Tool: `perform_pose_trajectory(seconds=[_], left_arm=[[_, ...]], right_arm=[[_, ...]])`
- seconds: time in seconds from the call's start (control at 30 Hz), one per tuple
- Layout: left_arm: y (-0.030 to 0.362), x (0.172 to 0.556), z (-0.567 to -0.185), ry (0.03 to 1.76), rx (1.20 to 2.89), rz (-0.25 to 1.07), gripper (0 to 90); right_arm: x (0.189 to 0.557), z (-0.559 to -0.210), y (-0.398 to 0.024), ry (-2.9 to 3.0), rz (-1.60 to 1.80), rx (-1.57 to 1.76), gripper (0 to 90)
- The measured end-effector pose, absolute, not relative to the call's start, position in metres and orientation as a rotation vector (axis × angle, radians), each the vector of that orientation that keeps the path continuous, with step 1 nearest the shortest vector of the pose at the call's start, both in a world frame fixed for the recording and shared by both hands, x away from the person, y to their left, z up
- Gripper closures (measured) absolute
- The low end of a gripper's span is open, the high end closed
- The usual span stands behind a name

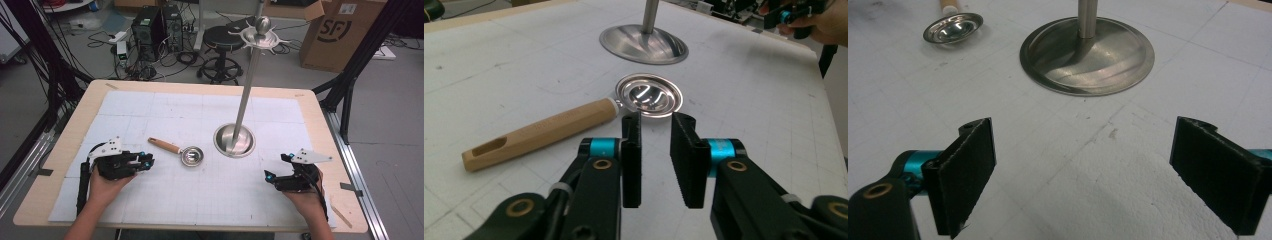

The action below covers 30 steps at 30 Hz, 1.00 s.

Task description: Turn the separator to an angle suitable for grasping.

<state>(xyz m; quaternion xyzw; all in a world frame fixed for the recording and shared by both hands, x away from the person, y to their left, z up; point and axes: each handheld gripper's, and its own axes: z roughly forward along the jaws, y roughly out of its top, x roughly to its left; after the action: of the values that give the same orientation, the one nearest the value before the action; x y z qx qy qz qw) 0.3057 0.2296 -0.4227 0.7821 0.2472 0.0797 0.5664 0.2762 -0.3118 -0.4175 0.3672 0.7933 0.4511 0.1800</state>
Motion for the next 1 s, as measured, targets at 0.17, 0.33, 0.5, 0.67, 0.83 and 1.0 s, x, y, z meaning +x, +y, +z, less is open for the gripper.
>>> perform_pose_trajectory(seconds=[0.17, 0.33, 0.5, 0.67, 0.83, 1.0], left_arm=[[0.225, 0.317, -0.416, 0.615, 1.860, 0.211, 86.0], [0.223, 0.326, -0.416, 0.643, 1.895, 0.238, 88.9], [0.221, 0.339, -0.415, 0.671, 1.906, 0.275, 89.7], [0.219, 0.359, -0.418, 0.735, 1.918, 0.273, 89.7], [0.216, 0.372, -0.418, 0.761, 1.924, 0.270, 89.7], [0.210, 0.379, -0.415, 0.765, 1.938, 0.277, 89.6]], right_arm=[[0.277, -0.418, -0.312, 2.247, 1.268, 1.035, 9.9], [0.279, -0.418, -0.312, 2.245, 1.273, 1.034, 9.9], [0.279, -0.420, -0.310, 2.260, 1.257, 1.031, 9.9], [0.280, -0.421, -0.310, 2.262, 1.250, 1.030, 9.9], [0.280, -0.421, -0.311, 2.263, 1.252, 1.040, 9.9], [0.281, -0.424, -0.309, 2.274, 1.242, 1.046, 10.0]])
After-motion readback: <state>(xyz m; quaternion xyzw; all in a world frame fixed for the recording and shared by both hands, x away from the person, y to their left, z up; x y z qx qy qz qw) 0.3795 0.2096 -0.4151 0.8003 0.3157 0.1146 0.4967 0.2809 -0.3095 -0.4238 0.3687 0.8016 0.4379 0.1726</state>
